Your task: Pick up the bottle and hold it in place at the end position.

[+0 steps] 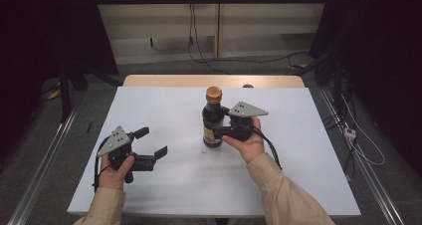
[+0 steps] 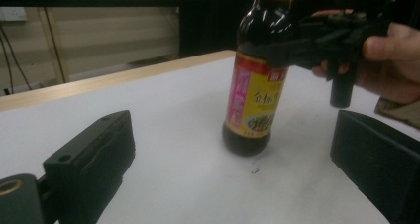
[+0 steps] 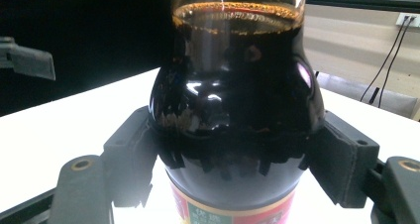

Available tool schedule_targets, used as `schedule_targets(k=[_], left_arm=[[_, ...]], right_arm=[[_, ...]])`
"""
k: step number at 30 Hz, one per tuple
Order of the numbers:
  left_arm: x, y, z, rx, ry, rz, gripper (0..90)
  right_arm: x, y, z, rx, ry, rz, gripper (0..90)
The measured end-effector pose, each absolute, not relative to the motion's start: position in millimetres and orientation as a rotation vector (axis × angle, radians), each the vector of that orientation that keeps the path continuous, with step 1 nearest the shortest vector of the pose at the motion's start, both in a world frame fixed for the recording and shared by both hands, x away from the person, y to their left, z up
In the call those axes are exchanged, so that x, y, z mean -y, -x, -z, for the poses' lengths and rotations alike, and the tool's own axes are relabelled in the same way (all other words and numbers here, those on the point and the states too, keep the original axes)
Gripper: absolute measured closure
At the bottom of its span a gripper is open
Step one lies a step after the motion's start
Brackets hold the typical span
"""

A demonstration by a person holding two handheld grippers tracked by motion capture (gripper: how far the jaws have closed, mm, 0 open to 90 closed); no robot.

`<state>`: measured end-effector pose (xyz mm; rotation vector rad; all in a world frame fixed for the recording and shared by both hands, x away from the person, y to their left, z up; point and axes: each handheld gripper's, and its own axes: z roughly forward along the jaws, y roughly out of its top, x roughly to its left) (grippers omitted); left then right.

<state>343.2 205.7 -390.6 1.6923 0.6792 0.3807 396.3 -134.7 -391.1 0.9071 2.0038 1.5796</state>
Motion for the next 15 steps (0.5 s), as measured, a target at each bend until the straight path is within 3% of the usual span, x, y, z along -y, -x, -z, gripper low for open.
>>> schedule_targets(k=[15], left_arm=[[-184.7,-351.2,373.4,-0.657,-1.693,-0.337,3.1]], right_arm=[[135.7,-397.0,392.3,-2.005,-0.906,-1.593,26.3]])
